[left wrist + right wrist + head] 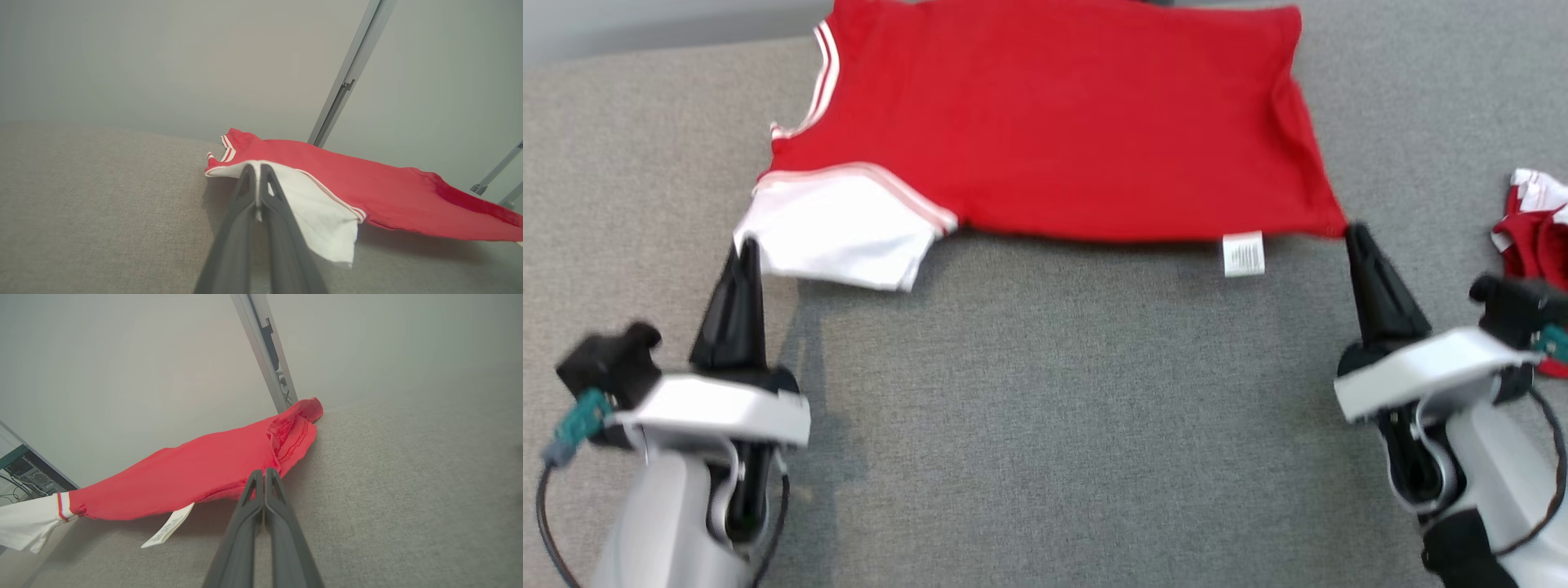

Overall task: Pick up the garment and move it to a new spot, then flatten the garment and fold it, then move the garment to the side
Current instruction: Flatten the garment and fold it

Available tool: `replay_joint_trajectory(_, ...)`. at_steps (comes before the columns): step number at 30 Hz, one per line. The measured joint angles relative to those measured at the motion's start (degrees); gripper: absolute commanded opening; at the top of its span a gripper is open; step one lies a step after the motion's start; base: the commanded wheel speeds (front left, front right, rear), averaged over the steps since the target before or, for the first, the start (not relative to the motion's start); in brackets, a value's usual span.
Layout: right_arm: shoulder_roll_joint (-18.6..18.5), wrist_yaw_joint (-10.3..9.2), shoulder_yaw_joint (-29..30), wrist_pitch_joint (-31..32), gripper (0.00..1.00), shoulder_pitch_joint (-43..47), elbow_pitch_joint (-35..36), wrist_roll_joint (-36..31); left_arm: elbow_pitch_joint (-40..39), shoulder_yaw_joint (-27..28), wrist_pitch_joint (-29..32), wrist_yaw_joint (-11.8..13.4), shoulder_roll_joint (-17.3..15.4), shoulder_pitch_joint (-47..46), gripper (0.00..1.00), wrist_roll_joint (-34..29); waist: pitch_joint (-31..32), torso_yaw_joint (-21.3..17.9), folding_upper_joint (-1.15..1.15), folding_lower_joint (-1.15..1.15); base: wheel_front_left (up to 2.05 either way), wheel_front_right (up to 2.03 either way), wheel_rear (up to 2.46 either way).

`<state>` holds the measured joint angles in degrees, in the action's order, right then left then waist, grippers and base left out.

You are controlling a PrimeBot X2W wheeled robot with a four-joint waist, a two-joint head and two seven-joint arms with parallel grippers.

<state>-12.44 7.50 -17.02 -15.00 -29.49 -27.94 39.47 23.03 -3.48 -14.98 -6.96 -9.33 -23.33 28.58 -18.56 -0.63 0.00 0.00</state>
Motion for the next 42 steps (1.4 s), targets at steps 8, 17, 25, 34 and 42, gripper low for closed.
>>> replay_joint_trajectory(8,-0.37,0.0,3.43,0.0,0.0,15.82,5.93,-0.79,-21.57,-1.15,8.06,5.99,-0.24,21.57,0.0,-0.71,6.89,0.94,0.0,0.0,0.0,0.0,0.0)
replay_joint_trajectory(17,0.07,0.0,11.02,4.66,0.0,29.44,16.22,-3.75,-43.28,-4.0,20.13,12.16,-0.92,35.33,0.0,-1.93,10.49,4.05,0.0,0.0,0.0,0.0,0.0)
replay_joint_trajectory(25,4.25,0.0,18.56,13.0,0.0,38.17,27.47,-8.64,-52.41,-5.38,25.65,14.73,-1.87,40.24,0.0,-2.86,10.4,5.31,0.0,0.0,0.0,0.0,0.0)
replay_joint_trajectory(34,7.31,0.0,20.79,18.76,0.0,39.34,33.38,-11.69,-51.75,-4.63,26.08,14.92,-2.21,38.27,0.0,-2.09,9.25,4.64,0.0,0.0,0.0,0.0,0.0)
replay_joint_trajectory(42,8.26,0.0,22.62,25.2,0.0,34.18,33.05,-12.59,-47.51,-3.1,25.3,13.03,-3.68,31.99,0.0,-1.38,7.41,2.63,0.0,0.0,0.0,0.0,0.0)
